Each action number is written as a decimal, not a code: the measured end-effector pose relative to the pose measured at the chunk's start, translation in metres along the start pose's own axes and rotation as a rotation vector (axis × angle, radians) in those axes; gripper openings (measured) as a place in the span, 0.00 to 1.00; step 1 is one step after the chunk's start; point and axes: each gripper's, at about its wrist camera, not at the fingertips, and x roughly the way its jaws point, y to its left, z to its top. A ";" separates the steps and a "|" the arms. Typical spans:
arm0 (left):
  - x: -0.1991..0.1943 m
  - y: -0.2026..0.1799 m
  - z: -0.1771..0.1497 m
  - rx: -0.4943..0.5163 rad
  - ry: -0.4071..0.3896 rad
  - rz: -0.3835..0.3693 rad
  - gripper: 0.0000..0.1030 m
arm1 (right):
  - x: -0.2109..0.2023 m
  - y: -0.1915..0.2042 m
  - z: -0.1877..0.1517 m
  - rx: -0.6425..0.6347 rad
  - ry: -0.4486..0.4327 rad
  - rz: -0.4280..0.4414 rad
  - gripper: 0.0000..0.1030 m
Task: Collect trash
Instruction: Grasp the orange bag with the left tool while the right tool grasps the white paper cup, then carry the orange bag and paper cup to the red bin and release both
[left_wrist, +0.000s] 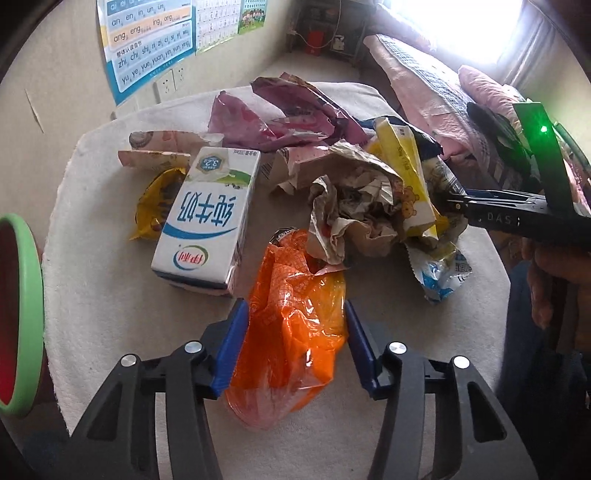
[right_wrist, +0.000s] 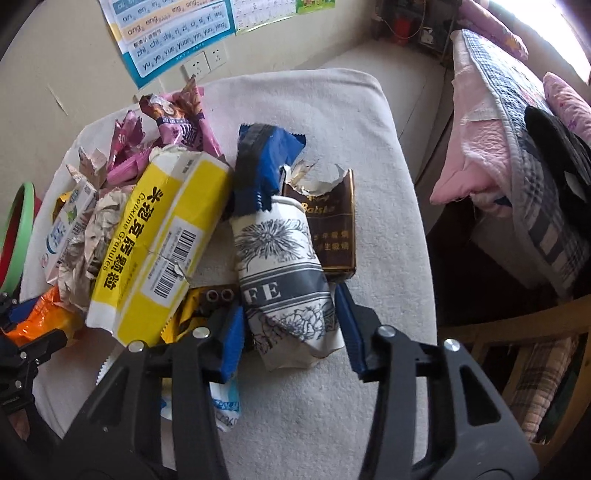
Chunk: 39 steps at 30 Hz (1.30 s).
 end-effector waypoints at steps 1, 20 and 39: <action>-0.003 0.000 -0.001 -0.002 -0.003 -0.006 0.46 | -0.003 -0.001 -0.002 -0.001 -0.008 -0.002 0.43; -0.059 0.017 -0.019 -0.083 -0.112 -0.068 0.39 | -0.086 0.006 -0.003 0.034 -0.174 0.011 0.34; -0.116 0.094 -0.030 -0.257 -0.252 0.032 0.39 | -0.108 0.140 0.009 -0.144 -0.240 0.211 0.34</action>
